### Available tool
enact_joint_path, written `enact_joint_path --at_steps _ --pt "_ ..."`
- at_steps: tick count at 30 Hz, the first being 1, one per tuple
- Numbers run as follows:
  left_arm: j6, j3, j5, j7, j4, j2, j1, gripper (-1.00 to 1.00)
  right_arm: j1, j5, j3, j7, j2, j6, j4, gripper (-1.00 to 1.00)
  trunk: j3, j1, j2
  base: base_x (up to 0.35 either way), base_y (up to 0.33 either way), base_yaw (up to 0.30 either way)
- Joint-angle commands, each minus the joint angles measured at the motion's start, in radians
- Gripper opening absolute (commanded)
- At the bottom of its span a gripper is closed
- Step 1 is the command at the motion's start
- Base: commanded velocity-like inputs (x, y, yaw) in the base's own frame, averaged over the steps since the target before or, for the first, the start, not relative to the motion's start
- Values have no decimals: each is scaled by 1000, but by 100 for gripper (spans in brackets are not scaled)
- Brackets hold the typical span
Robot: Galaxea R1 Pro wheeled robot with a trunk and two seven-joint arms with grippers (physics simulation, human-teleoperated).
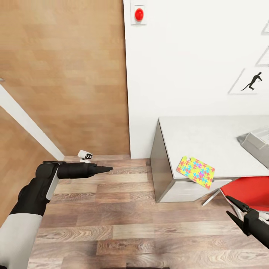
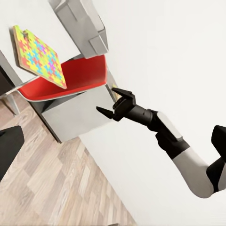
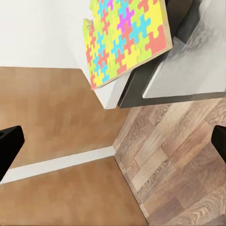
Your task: Put all the toys in the child's room - the three board games (two on the bed and one on the table), the two jigsaw puzzles on the table, and the tennis ball on the table - inside the toy box on the table in the child's room.
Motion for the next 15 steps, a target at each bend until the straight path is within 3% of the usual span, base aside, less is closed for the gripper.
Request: enact_joint_path --at_steps 1,7,15 --pt "11 0 -1 -4 0 0 -1 100 -1 12 9 33 1 2 2 100 0 1 -2 0 -147 0" --pt "12 1 0 -3 -1 2 -1 100 -1 52 141 103 -5 -57 2 100 10 1 -2 0 -207 0" --pt "11 2 1 -4 0 2 -1 100 -1 60 162 168 -8 -70 7 100 23 1 -2 0 -82 0"
